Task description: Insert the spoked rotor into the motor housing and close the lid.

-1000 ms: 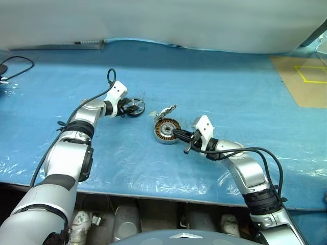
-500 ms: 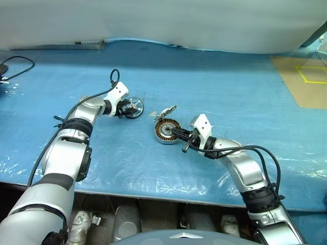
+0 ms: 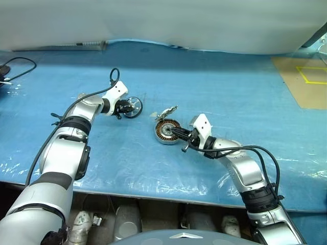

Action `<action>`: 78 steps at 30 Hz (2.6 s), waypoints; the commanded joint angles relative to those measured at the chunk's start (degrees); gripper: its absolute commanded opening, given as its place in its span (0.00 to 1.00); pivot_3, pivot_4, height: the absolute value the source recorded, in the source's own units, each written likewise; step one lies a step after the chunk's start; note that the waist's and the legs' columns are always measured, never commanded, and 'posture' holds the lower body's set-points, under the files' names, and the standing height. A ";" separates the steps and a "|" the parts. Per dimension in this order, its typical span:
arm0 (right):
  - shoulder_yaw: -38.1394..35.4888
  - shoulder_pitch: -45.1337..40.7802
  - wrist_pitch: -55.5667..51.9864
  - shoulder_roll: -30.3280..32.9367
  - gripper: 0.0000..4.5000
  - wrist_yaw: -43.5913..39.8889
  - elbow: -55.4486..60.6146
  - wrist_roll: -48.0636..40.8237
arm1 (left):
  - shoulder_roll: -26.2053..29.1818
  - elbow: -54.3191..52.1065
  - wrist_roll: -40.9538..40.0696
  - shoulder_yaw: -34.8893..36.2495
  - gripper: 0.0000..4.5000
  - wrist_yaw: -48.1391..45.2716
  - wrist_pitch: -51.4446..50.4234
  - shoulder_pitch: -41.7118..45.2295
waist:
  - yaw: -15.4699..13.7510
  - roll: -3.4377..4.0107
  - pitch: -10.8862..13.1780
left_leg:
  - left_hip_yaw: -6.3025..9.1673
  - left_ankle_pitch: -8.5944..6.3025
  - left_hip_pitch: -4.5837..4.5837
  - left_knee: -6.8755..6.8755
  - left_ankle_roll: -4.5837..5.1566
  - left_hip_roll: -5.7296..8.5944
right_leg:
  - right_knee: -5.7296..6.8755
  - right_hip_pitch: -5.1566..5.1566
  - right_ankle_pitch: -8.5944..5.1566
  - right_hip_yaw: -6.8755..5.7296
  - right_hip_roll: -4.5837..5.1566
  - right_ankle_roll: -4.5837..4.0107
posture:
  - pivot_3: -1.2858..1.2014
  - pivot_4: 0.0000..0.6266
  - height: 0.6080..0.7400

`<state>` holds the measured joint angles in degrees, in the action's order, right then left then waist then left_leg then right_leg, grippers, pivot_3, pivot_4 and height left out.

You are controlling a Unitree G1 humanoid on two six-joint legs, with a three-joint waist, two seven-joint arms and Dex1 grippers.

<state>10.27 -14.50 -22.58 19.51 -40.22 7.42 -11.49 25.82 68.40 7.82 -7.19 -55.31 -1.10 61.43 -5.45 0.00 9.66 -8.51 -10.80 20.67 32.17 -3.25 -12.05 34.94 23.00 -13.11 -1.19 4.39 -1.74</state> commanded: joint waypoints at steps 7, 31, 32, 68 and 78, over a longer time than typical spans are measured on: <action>-6.51 5.69 5.28 1.44 0.00 -1.93 5.79 -5.82 | 6.51 -13.05 -6.34 2.40 0.30 -16.92 -2.88 -6.26 | 0.19 -0.05 0.03 | 0.00 0.00 0.42 -0.25 -0.01 0.00 | -0.17 0.41 0.02 -0.07 -0.03 0.02 | 0.52 0.24 1.00; -9.81 17.08 21.86 1.67 0.00 -4.32 -1.67 -4.54 | 3.00 -74.91 -24.18 -10.89 0.30 -17.84 -37.60 -22.86 | 0.91 -0.13 0.12 | -0.19 0.01 0.46 -0.43 0.03 -0.05 | -0.25 0.54 -0.03 -0.08 -0.03 -0.06 | 0.52 0.24 1.00; -9.70 17.07 21.90 1.67 0.00 -4.26 -1.71 -4.51 | 1.94 -73.74 -23.10 -11.80 0.30 -16.57 -36.75 -21.71 | 1.00 -0.13 0.12 | -0.19 0.02 0.46 -0.42 0.04 -0.04 | -0.25 0.53 -0.03 -0.07 -0.03 -0.06 | 0.52 0.24 1.00; -4.68 14.02 23.23 0.65 0.00 -7.13 -6.11 -3.95 | 2.05 -58.01 -9.03 -20.12 0.30 -13.50 -30.12 -9.36 | 1.41 -0.13 0.12 | -0.06 0.13 0.50 -0.05 0.24 -0.06 | -0.15 0.39 -0.02 -0.11 -0.04 -0.06 | 0.52 0.24 1.00; -4.47 14.40 23.20 0.52 0.00 -6.42 -6.13 -3.23 | 2.10 -54.52 -5.65 -21.33 0.30 -15.96 -26.05 -7.22 | 1.43 -0.13 0.12 | -0.06 0.13 0.49 -0.05 0.24 -0.06 | -0.14 0.38 -0.02 -0.11 -0.04 -0.06 | 0.52 0.24 1.00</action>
<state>5.78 -0.09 -0.49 20.18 -46.83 0.27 -14.55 27.08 13.95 1.30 -28.30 -70.56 -27.96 53.04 -4.02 -0.12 9.78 -8.57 -10.67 21.16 32.12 -3.01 -12.12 34.79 23.38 -13.13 -1.31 4.34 -1.79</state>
